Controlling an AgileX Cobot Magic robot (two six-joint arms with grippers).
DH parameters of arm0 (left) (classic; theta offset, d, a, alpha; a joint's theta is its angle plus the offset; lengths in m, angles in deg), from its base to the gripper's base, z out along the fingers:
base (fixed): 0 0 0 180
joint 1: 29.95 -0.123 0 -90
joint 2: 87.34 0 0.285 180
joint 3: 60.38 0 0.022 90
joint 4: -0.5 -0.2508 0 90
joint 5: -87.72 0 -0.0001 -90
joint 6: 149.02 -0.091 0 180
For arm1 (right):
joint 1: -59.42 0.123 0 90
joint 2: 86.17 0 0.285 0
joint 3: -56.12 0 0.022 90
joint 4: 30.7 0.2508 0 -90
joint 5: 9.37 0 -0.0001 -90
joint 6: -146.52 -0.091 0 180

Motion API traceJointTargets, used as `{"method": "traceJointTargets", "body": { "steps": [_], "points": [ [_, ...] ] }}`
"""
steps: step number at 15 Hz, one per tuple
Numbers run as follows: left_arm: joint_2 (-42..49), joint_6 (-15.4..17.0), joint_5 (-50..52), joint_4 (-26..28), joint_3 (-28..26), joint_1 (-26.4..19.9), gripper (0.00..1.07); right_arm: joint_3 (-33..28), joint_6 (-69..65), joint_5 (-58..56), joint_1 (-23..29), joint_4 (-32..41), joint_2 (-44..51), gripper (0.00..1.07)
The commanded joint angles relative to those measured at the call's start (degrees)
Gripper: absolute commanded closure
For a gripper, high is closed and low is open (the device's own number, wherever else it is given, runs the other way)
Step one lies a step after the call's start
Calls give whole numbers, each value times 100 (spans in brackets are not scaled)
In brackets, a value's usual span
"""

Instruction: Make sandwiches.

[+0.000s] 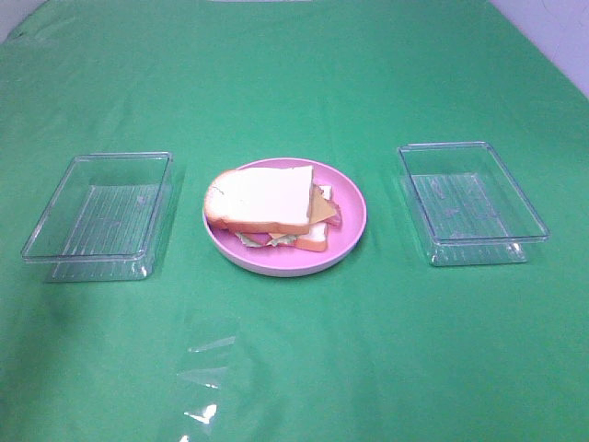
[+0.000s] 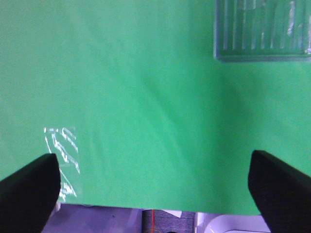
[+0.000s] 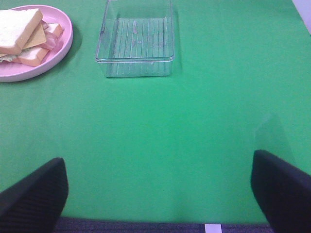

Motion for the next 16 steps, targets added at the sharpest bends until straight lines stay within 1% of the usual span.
{"method": "traceJointTargets", "body": {
  "steps": [1, 2, 3, 4, 6, 8, 9, 10, 12, 13, 14, 15, 16],
  "points": [
    [1186, 11, -344, 315, 842, -464, 5, -17, 52, 29, -23, 11, 189, 9],
    [1833, 11, -223, 355, 1175, -567, 5, -17, 52, 29, -23, 11, 189, 9],
    [2429, 11, -149, 355, 1421, -567, 5, -17, 52, 29, -23, 11, 189, 9],
    [2756, 11, -115, 367, 1536, -567, 5, -17, 52, 29, -23, 11, 189, 9],
    [4544, 6, -80, 367, 2040, -567, 5, -17, 52, 29, -23, 11, 189, 9],
    [5798, 6, -80, 315, 2412, -567, 5, -17, 52, 29, -23, 11, 189, 9],
    [6297, 6, -97, 252, 2595, -567, 5, -17, 52, 29, -23, 11, 189, 9],
    [6503, 6, -103, 252, 2664, -567, 5, -17, 52, 29, -23, 11, 189, 9],
    [7340, -23, -109, 269, 2968, -567, 5, -17, 52, 29, -23, 11, 189, 9],
    [7678, -155, -40, 275, 3180, -567, 5, -17, 52, 29, -23, 11, 189, 9],
    [8233, -596, 361, 516, 3701, -567, 5, -17, 52, 29, -23, 11, 189, 9],
    [8325, -705, 476, 653, 3673, -567, 5, -17, 52, 29, -23, 17, 189, 9],
    [8262, -963, 516, 991, 3718, -567, 5, -17, 52, 29, -23, 17, 178, 9]
  ]
}}
